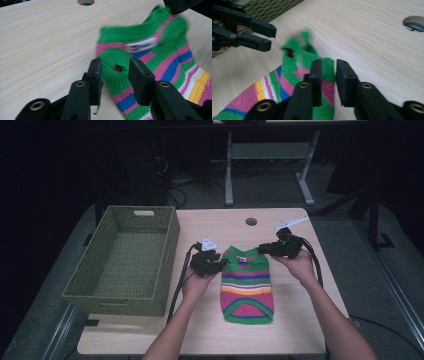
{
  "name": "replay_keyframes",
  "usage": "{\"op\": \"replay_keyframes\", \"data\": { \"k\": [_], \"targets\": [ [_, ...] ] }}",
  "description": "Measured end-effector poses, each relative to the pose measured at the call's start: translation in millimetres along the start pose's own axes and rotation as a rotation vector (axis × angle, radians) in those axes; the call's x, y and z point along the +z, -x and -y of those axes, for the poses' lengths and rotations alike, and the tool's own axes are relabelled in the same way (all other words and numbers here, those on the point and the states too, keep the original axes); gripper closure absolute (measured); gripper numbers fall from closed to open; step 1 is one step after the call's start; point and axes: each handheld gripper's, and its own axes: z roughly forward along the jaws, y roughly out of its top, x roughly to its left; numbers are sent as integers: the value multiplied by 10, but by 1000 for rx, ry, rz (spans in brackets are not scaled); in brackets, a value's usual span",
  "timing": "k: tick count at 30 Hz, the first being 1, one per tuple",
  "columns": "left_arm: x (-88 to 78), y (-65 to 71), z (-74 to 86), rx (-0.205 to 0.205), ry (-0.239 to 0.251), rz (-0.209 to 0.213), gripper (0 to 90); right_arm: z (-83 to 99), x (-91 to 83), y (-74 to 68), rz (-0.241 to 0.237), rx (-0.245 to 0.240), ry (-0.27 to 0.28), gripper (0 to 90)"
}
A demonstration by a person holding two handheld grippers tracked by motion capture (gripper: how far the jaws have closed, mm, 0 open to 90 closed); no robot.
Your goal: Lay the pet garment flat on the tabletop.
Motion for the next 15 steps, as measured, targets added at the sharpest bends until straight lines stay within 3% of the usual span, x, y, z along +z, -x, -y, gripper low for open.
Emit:
{"op": "replay_keyframes", "data": {
  "k": [5, 15],
  "targets": [
    [-19, -16, 23, -5, -7, -1, 602, 24, -14, 60, 1, 32, 12, 670],
    [-77, 3, 72, -8, 8, 16, 586, 121, -75, 99, -30, 42, 17, 617]
  ]
}}
